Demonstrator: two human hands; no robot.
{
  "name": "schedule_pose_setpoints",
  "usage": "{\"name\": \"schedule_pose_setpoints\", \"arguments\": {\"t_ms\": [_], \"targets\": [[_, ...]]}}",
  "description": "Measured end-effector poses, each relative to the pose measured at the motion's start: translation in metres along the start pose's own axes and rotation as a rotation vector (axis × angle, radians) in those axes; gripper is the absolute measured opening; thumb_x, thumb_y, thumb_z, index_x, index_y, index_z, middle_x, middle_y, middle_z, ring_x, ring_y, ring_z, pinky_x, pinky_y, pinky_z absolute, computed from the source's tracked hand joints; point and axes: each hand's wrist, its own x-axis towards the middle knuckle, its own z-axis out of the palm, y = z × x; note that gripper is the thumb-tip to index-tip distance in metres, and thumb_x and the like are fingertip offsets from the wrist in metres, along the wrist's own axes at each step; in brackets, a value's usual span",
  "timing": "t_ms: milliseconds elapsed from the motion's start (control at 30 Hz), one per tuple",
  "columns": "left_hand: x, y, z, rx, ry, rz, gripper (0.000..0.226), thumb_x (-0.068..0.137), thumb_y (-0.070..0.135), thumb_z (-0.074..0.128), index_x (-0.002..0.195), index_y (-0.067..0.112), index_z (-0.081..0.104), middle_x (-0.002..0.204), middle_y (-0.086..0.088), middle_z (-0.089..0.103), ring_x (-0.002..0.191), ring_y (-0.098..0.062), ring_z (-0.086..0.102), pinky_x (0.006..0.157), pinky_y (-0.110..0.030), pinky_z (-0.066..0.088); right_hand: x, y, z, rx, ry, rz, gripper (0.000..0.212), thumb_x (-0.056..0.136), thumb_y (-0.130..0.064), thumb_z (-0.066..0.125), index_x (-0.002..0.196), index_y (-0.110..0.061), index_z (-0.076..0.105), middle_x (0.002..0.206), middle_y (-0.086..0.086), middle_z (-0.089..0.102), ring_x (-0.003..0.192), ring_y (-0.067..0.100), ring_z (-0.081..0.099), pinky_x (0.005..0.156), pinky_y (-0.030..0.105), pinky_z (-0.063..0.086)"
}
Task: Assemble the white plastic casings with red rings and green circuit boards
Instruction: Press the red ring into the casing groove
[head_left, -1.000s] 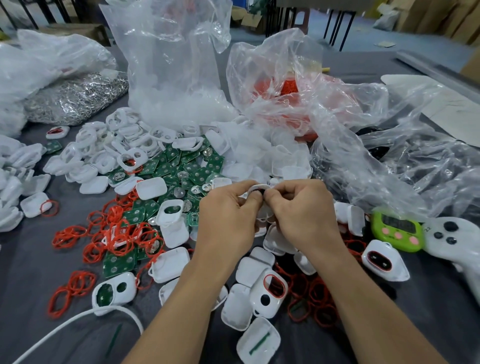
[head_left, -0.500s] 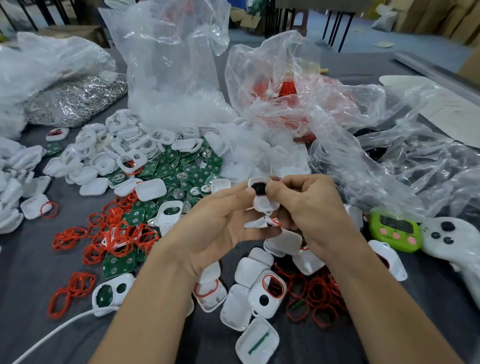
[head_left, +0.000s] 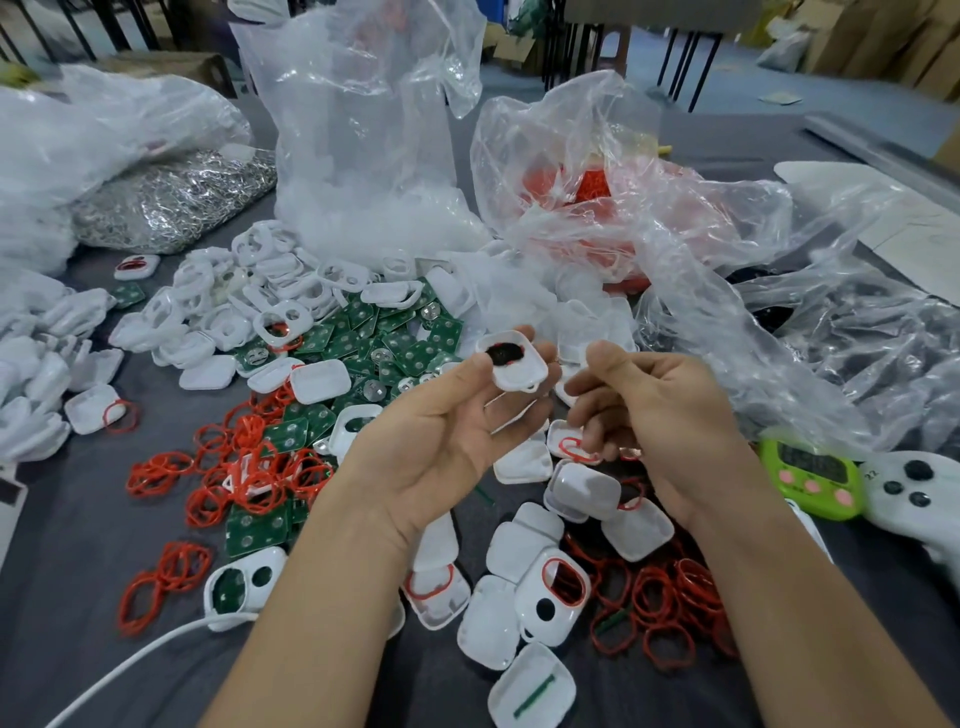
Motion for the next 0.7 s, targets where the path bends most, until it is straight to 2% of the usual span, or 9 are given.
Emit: {"name": "schedule_pose_setpoints", "arguments": {"t_ms": [167,267,333,400,500,600,700], "targets": [[-0.004,0.003,0.0,-0.079,-0.053,0.024,0.04,0.095,0.023,0.052,0.124,0.005,0.072,0.125,-0.014,0.072,0.105,-0.021,0.074,0.086,-0.034,0.061,0.001,0.006,0.001,-0.108,0.039,-0.068,0.035,0.101,-0.025,0.066,0.071,-0.01,0.075,0.063,0.014,0.069,0.043,0.018,0.057,0.039,0.024,0.043],[-0.006,0.004,-0.001,-0.085,-0.077,0.029,0.041,0.094,0.022,0.055,0.129,0.004,0.068,0.125,-0.013,0.072,0.106,-0.021,0.074,0.088,-0.034,0.06,-0.001,0.007,0.002,-0.156,0.116,-0.182,0.025,0.096,-0.02,0.07,0.072,-0.014,0.077,0.064,0.009,0.071,0.047,0.017,0.057,0.046,0.023,0.044],[-0.006,0.005,-0.002,-0.09,-0.082,0.027,0.04,0.094,0.02,0.055,0.13,0.006,0.068,0.125,-0.014,0.071,0.108,-0.023,0.073,0.09,-0.034,0.06,-0.004,0.005,0.003,-0.224,0.212,-0.324,0.016,0.09,-0.017,0.073,0.075,-0.022,0.079,0.069,0.001,0.074,0.056,0.012,0.064,0.055,0.022,0.05],[-0.005,0.004,-0.003,-0.087,-0.07,0.02,0.039,0.095,0.018,0.056,0.13,0.008,0.069,0.126,-0.014,0.071,0.109,-0.023,0.072,0.093,-0.033,0.059,-0.011,0.002,0.007,-0.305,0.276,-0.482,0.018,0.087,-0.015,0.074,0.083,-0.032,0.08,0.08,-0.01,0.077,0.075,0.008,0.071,0.067,0.021,0.055],[-0.002,0.003,-0.005,-0.081,-0.049,0.023,0.04,0.089,0.014,0.065,0.128,0.008,0.07,0.121,-0.013,0.073,0.098,-0.019,0.075,0.096,-0.034,0.058,-0.021,-0.001,0.018,-0.533,0.262,-0.716,0.019,0.085,-0.017,0.074,0.096,-0.032,0.08,0.102,-0.018,0.074,0.105,0.009,0.066,0.087,0.018,0.051],[-0.001,0.003,-0.007,-0.047,-0.06,0.033,0.041,0.085,0.015,0.069,0.125,0.011,0.073,0.121,-0.011,0.073,0.087,-0.014,0.075,0.092,-0.034,0.06,-0.024,0.002,0.025,-0.671,0.216,-0.803,0.02,0.084,-0.019,0.077,0.103,-0.023,0.082,0.11,-0.012,0.073,0.112,0.015,0.06,0.097,0.019,0.045],[-0.001,0.002,-0.007,-0.008,-0.066,0.023,0.038,0.087,0.016,0.067,0.124,0.014,0.074,0.121,-0.01,0.074,0.093,-0.014,0.075,0.085,-0.03,0.06,-0.024,0.004,0.027,-0.723,0.19,-0.781,0.02,0.084,-0.026,0.077,0.103,-0.023,0.083,0.114,-0.013,0.072,0.112,0.013,0.058,0.096,0.011,0.041]]}}
